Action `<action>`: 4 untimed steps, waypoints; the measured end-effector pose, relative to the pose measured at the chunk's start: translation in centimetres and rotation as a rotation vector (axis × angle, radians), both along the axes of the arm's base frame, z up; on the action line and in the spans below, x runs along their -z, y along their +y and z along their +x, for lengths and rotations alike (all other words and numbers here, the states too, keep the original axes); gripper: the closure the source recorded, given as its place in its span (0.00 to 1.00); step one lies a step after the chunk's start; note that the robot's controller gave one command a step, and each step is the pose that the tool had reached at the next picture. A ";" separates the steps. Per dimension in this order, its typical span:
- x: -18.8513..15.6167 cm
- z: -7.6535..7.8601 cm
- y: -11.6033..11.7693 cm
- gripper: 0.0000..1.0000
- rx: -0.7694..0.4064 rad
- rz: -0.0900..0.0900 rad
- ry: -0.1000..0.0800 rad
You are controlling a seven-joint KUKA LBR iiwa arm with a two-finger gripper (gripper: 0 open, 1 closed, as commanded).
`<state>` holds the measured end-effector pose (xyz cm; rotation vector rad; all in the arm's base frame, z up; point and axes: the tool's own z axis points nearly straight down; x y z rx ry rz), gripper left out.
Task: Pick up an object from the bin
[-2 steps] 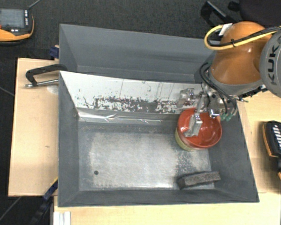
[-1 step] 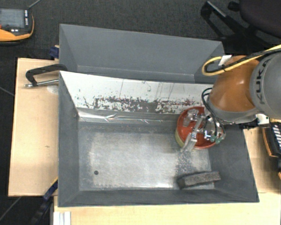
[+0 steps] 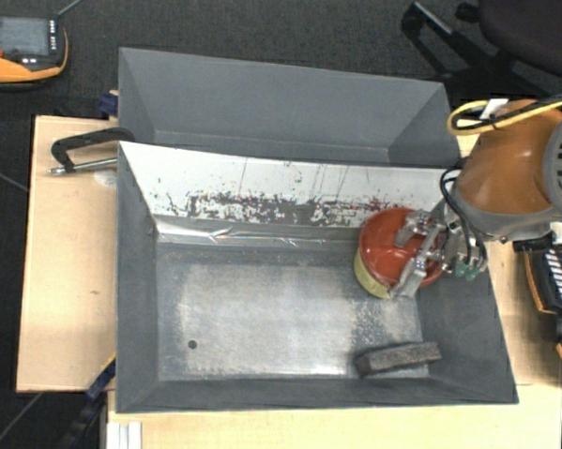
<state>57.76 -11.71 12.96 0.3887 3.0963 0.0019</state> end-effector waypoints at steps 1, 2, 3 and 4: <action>4.5 0.3 1.7 0.00 -0.346 -0.008 -0.001; 4.5 0.2 1.7 1.00 -0.345 -0.006 0.004; -5.5 -5.5 -0.6 1.00 -0.351 -0.010 -0.005; -14.5 -0.4 2.8 1.00 -0.384 -0.014 -0.020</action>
Offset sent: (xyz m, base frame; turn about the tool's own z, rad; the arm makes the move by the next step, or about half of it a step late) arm 0.0017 0.0166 -0.0465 -0.3461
